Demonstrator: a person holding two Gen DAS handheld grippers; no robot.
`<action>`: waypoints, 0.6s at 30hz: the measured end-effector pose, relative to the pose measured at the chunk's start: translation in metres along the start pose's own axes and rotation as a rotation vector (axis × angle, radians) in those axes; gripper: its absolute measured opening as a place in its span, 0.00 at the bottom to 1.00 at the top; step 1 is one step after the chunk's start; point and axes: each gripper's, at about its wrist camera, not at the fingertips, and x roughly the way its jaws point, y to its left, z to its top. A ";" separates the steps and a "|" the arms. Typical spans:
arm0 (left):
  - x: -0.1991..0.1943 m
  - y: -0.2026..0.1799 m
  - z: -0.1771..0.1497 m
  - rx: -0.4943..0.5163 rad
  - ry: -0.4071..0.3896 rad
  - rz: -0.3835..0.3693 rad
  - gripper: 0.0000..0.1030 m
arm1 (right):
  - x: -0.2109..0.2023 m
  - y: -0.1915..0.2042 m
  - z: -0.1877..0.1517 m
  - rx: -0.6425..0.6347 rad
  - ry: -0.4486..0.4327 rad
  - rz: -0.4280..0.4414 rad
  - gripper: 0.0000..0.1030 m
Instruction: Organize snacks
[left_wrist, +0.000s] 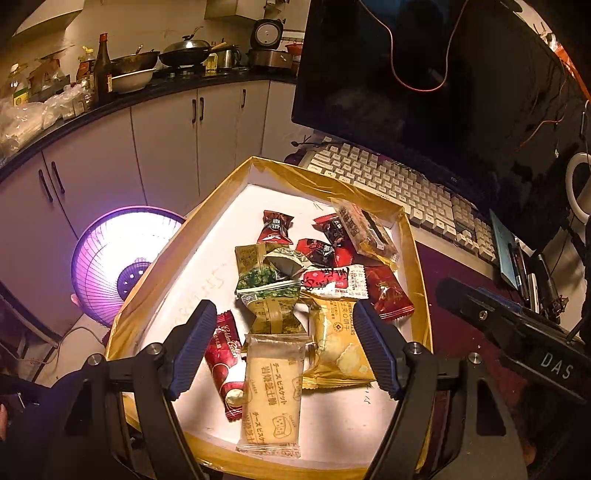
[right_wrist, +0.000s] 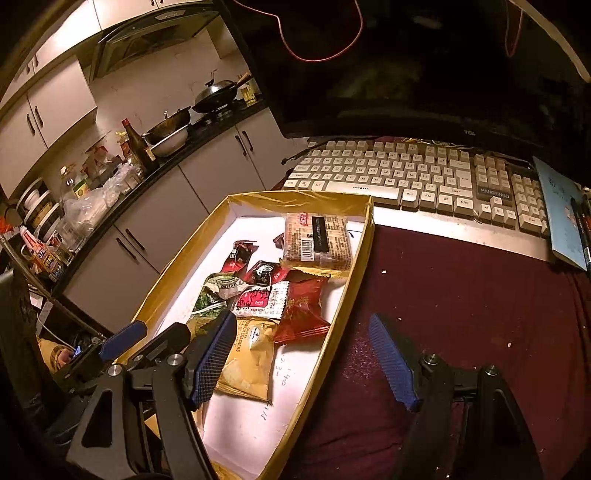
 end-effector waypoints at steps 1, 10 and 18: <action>0.000 0.000 0.000 0.000 0.001 -0.002 0.74 | 0.000 0.000 0.000 0.000 0.000 -0.001 0.74; 0.004 0.002 -0.001 0.004 0.012 0.011 0.74 | 0.002 -0.003 -0.001 0.009 0.005 -0.009 0.74; 0.009 0.012 -0.003 0.004 0.042 0.021 0.74 | 0.001 0.005 -0.002 -0.022 -0.007 -0.036 0.74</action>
